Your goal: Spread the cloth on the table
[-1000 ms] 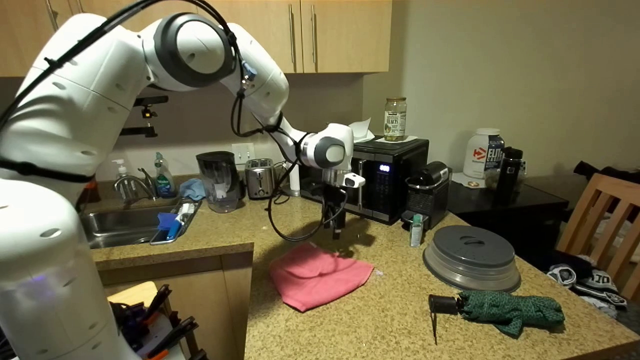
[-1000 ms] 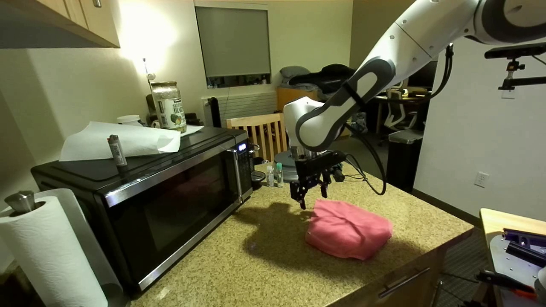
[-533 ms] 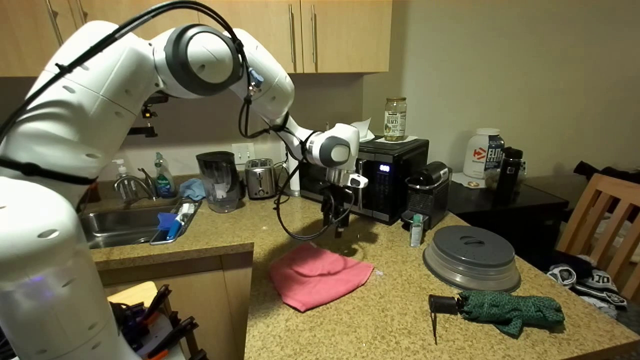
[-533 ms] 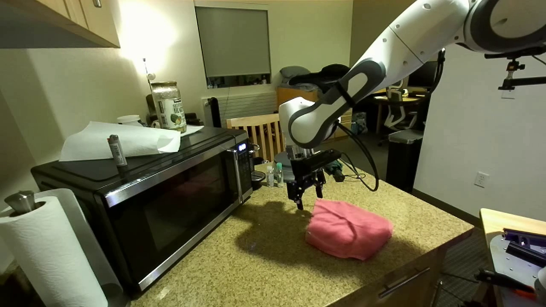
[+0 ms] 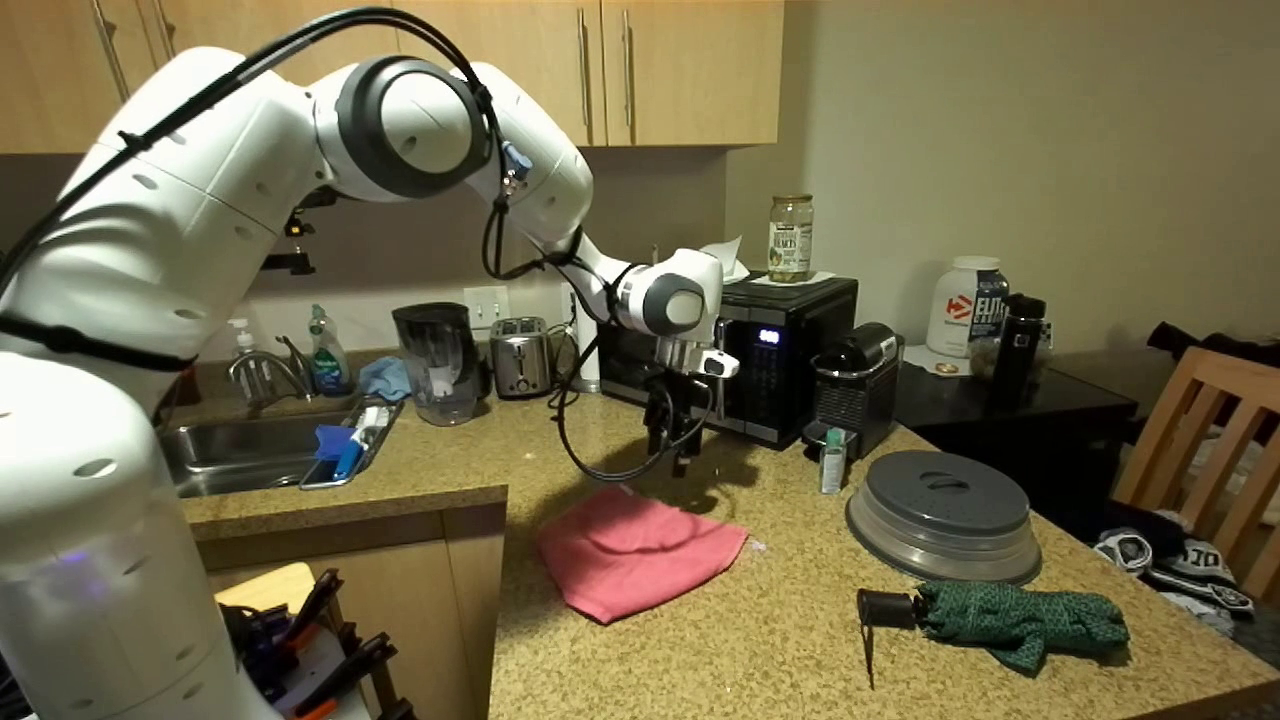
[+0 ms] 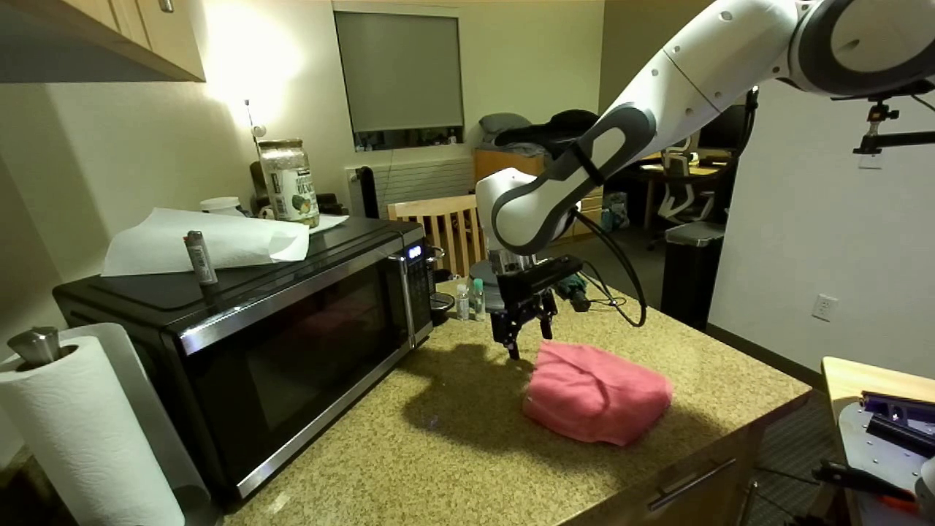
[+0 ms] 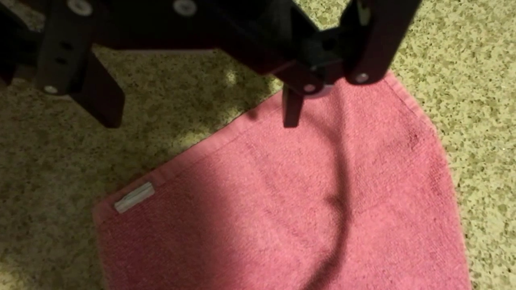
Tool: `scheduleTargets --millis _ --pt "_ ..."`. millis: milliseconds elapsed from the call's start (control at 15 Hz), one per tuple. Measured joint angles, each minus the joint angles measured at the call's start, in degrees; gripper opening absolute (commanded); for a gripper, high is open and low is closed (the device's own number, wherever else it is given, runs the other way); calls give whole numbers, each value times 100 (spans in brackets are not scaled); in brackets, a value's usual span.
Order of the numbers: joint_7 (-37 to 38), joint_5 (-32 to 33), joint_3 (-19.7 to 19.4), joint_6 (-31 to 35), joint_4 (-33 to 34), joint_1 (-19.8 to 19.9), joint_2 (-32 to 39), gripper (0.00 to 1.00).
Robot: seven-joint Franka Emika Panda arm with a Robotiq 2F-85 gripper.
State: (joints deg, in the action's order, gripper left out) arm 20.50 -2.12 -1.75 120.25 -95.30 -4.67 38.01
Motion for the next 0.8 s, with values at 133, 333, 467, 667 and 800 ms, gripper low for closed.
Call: scheduleTargets --millis 133,333,467,667,800 --pt "0 0 0 -1 0 0 0 100" --pt "0 0 19 0 0 -14 11 100" --pt "0 -19 104 1 -1 -15 48 100" --pt "0 -120 307 4 -26 -41 111 100" --pt "0 -190 409 5 -64 -97 133 100"
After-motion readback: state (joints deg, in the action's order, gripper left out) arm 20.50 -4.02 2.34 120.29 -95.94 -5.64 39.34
